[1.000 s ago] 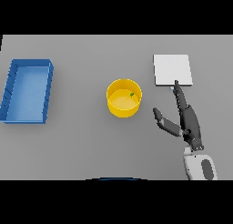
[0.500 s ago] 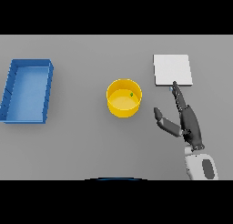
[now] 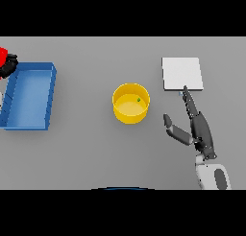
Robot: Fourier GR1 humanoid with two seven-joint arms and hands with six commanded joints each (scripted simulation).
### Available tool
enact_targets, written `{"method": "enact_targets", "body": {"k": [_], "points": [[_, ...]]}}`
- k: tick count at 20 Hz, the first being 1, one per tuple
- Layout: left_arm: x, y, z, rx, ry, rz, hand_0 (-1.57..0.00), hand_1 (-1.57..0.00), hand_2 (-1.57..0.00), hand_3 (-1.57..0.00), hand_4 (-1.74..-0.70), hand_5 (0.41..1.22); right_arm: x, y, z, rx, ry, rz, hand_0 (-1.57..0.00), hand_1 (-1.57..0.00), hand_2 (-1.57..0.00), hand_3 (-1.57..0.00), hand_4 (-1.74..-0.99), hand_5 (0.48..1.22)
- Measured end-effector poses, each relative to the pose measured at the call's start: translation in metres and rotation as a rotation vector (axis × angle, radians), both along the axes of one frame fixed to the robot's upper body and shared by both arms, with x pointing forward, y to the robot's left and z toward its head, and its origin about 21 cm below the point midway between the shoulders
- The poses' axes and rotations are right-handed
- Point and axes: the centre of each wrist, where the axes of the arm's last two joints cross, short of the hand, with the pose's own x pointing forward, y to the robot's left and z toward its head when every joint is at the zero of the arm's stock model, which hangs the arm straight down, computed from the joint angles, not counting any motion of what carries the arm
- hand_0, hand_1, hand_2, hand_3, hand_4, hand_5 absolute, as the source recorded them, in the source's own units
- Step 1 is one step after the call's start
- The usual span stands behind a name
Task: Pick up the red beaker and tilt it to pour out 1 green nut into yellow bowl. Pick up the yellow bowl and place it on the metallic measuring scale.
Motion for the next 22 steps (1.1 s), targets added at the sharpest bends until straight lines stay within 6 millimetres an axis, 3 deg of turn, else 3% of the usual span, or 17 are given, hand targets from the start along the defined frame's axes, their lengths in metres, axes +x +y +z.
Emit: {"method": "enact_targets", "body": {"k": [2,4,5,7,10,15,19,22], "points": [[-0.011,-0.002,-0.007,-0.015,0.018,0.026,-1.57,-1.57,-1.57,-1.57,-1.74,0.925,0.000,0.003,-0.003,-0.001,0.011,0.003,0.00,0.00,0.00,0.00,-1.157,0.671],[-0.014,-0.008,-0.005,-0.039,0.042,0.042,-1.57,-1.57,-1.53,-1.53,-1.52,0.818,0.002,0.004,-0.001,0.004,0.014,0.005,0.00,0.00,0.00,0.00,-1.155,0.670],[-0.015,-0.006,-0.001,-0.033,0.045,0.029,-1.47,-1.34,-1.28,-1.32,-1.37,0.774,0.003,0.005,-0.001,0.008,0.015,0.004,0.00,0.00,0.00,0.00,-1.153,0.670],[-0.023,-0.005,0.005,-0.053,0.056,-0.078,-0.94,-0.86,-0.82,-0.84,-1.13,0.705,0.003,0.007,-0.001,0.006,0.013,0.004,0.00,0.00,0.00,0.00,-1.149,0.670],[-0.029,0.003,0.007,-0.099,0.123,-0.146,-0.48,-0.44,-0.42,-0.43,-0.92,0.651,-0.004,0.000,-0.006,0.007,0.006,-0.001,0.00,0.00,0.00,0.00,-1.155,0.670],[-0.028,0.000,0.001,0.020,0.214,-0.165,-0.16,-0.14,-0.14,-0.14,-0.80,0.627,0.003,0.003,-0.003,-0.019,0.000,-0.005,0.00,0.00,0.00,0.00,-1.158,0.665],[-0.025,-0.004,0.004,0.033,0.150,-0.187,-0.06,-0.06,-0.06,-0.06,-0.78,0.633,0.003,0.003,-0.005,-0.041,0.022,-0.022,0.00,0.00,0.00,0.00,-1.131,0.631],[-0.029,-0.006,0.005,-0.008,0.072,-0.210,-0.03,-0.03,-0.03,-0.03,-0.79,0.652,0.009,0.006,0.004,-0.156,0.010,0.040,0.00,0.00,0.00,0.00,-1.080,0.662]]}}
